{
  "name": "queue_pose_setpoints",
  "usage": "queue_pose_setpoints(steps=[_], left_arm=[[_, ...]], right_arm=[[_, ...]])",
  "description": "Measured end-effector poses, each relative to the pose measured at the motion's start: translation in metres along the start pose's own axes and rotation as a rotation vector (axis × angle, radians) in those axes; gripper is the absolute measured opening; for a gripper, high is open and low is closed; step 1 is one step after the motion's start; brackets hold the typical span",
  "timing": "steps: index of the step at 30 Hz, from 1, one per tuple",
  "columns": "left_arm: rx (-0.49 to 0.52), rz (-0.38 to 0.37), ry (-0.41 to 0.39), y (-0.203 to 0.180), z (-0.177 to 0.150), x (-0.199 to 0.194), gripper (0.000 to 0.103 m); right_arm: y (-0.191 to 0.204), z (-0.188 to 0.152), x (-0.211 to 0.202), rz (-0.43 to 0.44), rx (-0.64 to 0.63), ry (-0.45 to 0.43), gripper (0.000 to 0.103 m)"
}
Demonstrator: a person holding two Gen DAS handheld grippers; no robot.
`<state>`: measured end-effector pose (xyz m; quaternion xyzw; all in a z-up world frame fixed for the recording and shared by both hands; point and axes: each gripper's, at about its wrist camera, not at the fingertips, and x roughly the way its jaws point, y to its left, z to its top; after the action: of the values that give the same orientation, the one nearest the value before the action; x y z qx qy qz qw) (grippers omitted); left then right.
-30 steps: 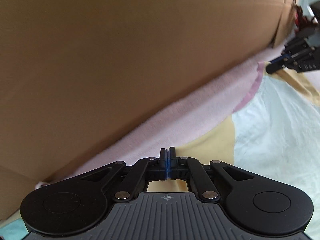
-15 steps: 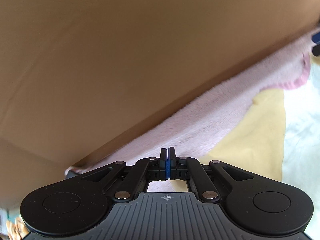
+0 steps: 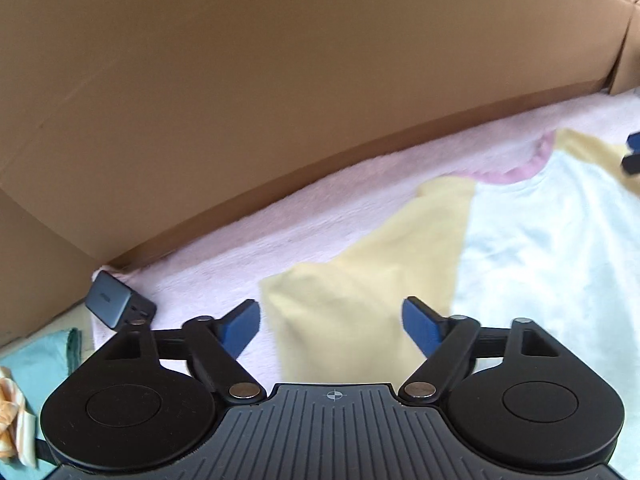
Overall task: Fold clothes
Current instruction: 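Release the collar with both grippers, leaving the shirt spread flat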
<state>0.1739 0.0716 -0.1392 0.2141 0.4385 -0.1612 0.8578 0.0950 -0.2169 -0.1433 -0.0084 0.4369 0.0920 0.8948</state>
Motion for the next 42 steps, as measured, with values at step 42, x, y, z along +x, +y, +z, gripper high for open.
queue_pose_setpoints(steps=[42], left_arm=[[-0.276, -0.026, 0.085, -0.052, -0.081, -0.056, 0.103]], right_arm=[[0.012, -0.067, -0.056, -0.019, 0.076, 0.011, 0.072]])
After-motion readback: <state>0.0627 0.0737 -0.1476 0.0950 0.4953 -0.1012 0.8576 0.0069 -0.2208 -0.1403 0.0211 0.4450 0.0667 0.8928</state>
